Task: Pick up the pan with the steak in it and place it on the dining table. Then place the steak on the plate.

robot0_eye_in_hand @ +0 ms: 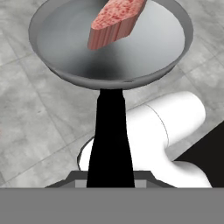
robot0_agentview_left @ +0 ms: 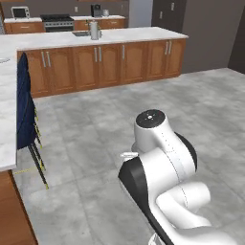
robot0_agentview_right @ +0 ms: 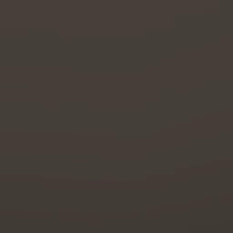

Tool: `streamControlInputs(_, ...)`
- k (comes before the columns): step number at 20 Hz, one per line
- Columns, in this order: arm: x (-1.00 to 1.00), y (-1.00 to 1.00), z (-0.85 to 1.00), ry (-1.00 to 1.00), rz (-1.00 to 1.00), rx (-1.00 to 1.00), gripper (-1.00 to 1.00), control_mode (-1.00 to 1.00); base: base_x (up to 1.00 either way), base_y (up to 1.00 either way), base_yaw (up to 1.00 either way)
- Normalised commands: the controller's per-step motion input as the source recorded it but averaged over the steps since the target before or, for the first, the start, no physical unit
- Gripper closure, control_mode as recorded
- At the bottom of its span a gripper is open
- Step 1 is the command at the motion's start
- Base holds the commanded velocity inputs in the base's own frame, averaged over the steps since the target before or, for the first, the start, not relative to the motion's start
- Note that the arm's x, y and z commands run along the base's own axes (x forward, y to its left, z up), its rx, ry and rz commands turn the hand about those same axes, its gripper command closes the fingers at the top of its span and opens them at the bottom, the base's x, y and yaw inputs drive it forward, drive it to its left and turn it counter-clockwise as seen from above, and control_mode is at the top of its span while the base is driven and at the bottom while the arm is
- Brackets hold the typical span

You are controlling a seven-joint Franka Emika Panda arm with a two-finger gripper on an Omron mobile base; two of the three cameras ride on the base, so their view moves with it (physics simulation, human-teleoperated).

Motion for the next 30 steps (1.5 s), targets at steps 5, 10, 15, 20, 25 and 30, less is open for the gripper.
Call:
streamControlInputs(5,0.00,0.00,0.00,0.00,0.00,0.00,1.00,1.00,0.57,-0.47,0.06)
streamControlInputs(10,0.00,0.00,0.00,0.00,0.00,0.00,1.00,1.00,0.91,-0.36,0.03)
streamControlInputs(15,0.00,0.00,0.00,0.00,0.00,0.00,1.00,1.00,1.00,-0.35,0.02)
streamControlInputs(20,0.00,0.00,0.00,0.00,0.00,0.00,1.00,1.00,1.00,-0.30,0.00)
streamControlInputs(25,0.00,0.00,0.00,0.00,0.00,0.00,1.00,1.00,1.00,-0.28,0.00)
streamControlInputs(30,0.00,0.00,0.00,0.00,0.00,0.00,1.00,1.00,1.00,-0.24,0.00)
